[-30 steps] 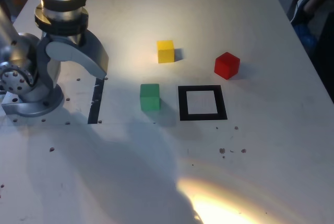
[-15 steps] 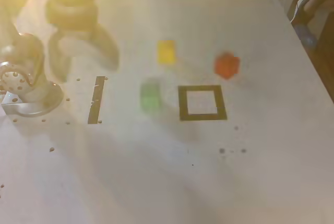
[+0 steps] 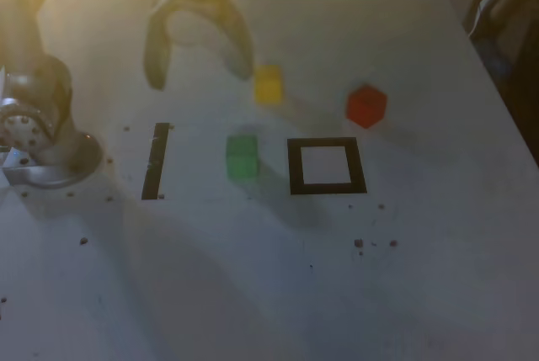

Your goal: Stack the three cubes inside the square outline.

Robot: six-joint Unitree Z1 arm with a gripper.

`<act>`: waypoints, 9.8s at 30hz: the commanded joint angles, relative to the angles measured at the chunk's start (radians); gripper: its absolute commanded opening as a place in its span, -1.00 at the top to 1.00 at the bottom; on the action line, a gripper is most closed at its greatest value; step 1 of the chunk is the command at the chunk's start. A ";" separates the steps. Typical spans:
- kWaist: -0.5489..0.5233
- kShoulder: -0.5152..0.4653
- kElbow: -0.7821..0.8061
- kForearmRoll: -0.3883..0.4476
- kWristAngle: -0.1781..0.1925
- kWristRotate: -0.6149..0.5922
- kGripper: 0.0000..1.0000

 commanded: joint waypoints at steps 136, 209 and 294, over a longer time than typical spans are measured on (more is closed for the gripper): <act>-0.161 0.380 -0.218 -0.302 0.009 -0.094 0.00; 0.300 0.329 -0.074 -0.315 0.092 0.090 0.10; -0.158 0.409 -0.421 -0.059 -0.020 -0.036 -0.44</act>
